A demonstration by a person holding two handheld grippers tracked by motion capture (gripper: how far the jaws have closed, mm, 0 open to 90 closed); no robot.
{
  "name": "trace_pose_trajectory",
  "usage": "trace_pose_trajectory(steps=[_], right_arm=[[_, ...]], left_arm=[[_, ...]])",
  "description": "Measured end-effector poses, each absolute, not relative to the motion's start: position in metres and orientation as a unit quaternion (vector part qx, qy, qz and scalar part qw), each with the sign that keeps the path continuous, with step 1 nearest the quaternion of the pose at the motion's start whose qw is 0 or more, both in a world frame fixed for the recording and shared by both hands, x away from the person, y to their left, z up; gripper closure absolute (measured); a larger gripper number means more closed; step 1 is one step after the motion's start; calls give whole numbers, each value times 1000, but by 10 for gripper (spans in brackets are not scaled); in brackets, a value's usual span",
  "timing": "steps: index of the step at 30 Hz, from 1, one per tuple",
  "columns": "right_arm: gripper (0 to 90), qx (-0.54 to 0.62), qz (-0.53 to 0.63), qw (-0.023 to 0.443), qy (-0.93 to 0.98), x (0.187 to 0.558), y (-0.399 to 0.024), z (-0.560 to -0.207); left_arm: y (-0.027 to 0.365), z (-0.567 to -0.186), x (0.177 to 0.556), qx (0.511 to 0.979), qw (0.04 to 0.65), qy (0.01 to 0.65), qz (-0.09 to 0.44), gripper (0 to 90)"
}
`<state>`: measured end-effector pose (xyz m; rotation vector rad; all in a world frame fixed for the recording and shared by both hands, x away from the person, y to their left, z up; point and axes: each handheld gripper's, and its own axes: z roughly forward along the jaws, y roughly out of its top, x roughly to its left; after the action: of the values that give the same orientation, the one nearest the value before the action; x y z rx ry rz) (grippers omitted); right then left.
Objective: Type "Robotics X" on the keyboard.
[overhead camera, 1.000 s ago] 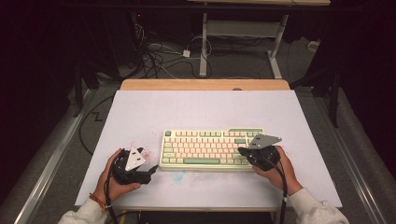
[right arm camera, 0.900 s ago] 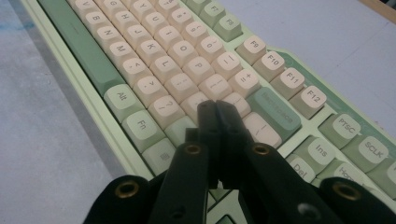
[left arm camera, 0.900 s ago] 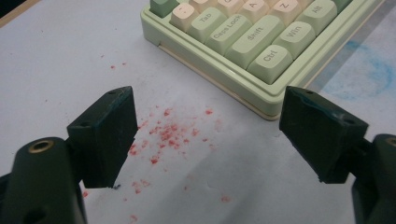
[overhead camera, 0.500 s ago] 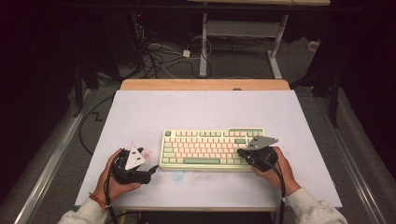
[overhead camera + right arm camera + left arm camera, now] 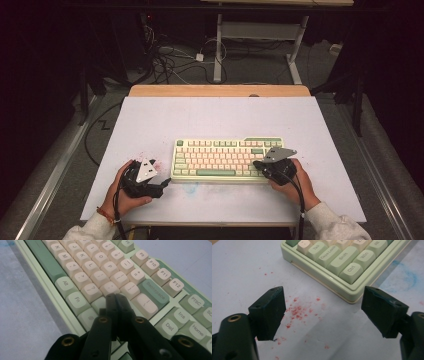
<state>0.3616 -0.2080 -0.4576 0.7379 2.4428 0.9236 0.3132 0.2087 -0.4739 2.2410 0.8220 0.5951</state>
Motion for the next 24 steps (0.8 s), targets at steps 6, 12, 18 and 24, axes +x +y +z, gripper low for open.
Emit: trace_pose_trajectory(steps=[6,12,18,24], right_arm=[[900,267,337,214,877,360,-209,-459],[900,270,338,215,876,360,-210,-459],[900,270,339,217,874,359,-211,-460],[900,269,339,220,874,358,-211,-460]], left_arm=[[208,-469,314,857,339,324,213,352],[208,-458,315,855,361,314,198,639],[205,-452,319,862,356,306,191,864],[197,-444,326,867,347,301,194,874]])
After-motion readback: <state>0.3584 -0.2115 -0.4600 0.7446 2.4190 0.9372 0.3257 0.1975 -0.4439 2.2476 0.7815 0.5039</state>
